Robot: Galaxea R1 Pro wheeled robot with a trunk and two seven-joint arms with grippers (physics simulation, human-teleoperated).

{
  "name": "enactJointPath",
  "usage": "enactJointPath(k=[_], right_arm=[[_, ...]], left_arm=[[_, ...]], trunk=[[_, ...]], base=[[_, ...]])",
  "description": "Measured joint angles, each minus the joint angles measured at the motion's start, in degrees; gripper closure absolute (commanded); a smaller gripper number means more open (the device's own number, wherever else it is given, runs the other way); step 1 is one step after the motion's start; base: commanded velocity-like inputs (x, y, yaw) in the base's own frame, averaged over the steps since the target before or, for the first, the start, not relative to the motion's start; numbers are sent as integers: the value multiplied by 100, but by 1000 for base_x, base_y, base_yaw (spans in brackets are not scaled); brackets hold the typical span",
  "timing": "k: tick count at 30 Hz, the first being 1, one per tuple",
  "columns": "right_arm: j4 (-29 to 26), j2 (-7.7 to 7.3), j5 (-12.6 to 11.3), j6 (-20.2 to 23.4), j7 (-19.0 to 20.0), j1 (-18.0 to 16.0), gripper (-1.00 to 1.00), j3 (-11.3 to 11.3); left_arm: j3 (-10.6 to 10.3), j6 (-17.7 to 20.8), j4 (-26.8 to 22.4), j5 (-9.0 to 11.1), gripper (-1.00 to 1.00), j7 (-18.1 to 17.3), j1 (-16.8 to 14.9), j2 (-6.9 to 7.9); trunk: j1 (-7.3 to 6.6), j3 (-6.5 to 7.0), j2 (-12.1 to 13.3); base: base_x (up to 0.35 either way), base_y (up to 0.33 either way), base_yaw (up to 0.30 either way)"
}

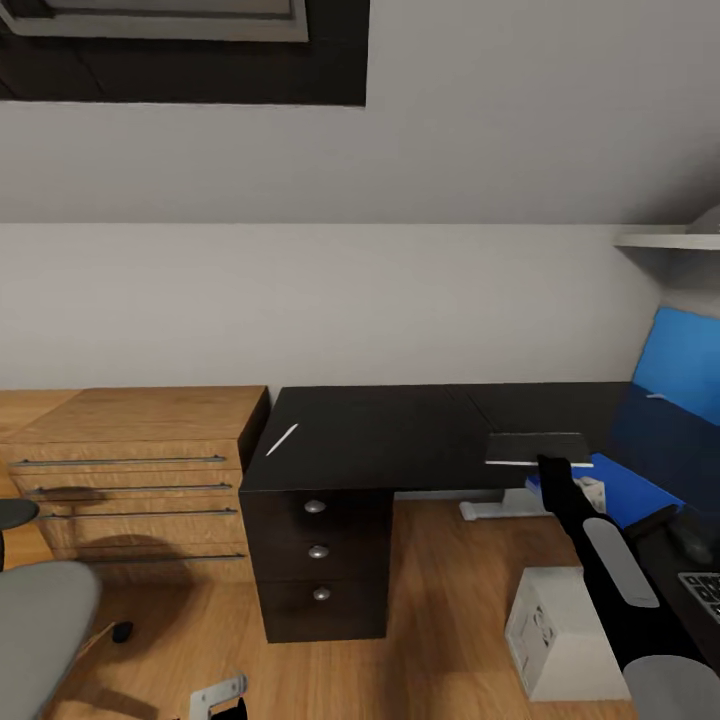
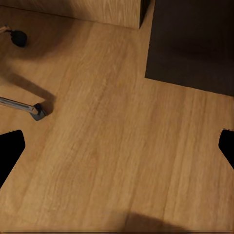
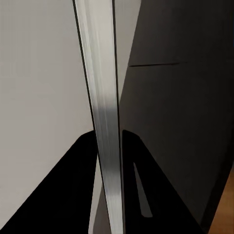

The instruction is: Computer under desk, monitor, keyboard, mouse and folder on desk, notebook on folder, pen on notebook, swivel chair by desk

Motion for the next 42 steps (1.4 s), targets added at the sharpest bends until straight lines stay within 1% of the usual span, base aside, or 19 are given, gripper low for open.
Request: enactJointPath(k=[7,10,13,14,15,16,19,24,28,37,39,41,42], right_arm=[[-27,-8,-3,-7,2,-2,100,-23],[-32,-8,5,-24,-9,2,100,-93],[-28,-4,19,-35,-22,2,100,-276],[-27,-3,28,-38,-29,1,100,-378],[-25,-2,38,-44,-74,3,100,-488],[-22,-1,46,-51,-171,3,100,-549],[-17,-2,55,-78,-275,2,100,-583],[-6,-4,95,-433,-394,0,100,-618],[5,-6,101,-607,-419,-3,100,-624],[2,-6,110,-650,-541,-4,100,-624],[-4,-6,177,-654,-580,-4,100,-625],[-11,-3,310,-664,-631,-4,100,-626],[-14,-1,439,-689,-687,-4,100,-630]], left_arm=[[-9,-4,115,-3,-100,12,0,-11],[-9,-4,120,-3,-100,12,0,-12],[-9,-4,121,-3,-100,13,0,-12],[-9,-4,120,-3,-100,13,0,-12],[-8,-4,123,-3,-100,14,0,-13],[-9,-4,126,-3,-100,14,0,-14],[-9,-4,128,-3,-100,14,0,-16],[-14,-4,129,-3,-100,15,0,-19],[-17,-4,132,-3,-100,15,0,-20],[-58,-4,235,-3,-100,20,0,-20],[-60,-4,240,-3,-100,19,0,-20],[-61,-4,242,-3,-100,19,0,-20],[-61,-4,243,-3,-100,18,0,-20]], trunk=[[0,0,0],[0,0,0],[0,0,0],[0,0,0],[0,-1,0],[0,-1,0],[0,-1,0],[0,0,0],[0,0,0],[0,-1,0],[0,0,0],[0,0,0],[0,-1,0]], base=[[0,-143,-1],[0,-286,0],[0,-186,0],[0,-64,0],[0,-33,0],[0,-26,0],[0,-16,0],[0,-5,0],[0,0,0],[0,0,0],[0,0,0],[0,0,0],[0,0,0]])
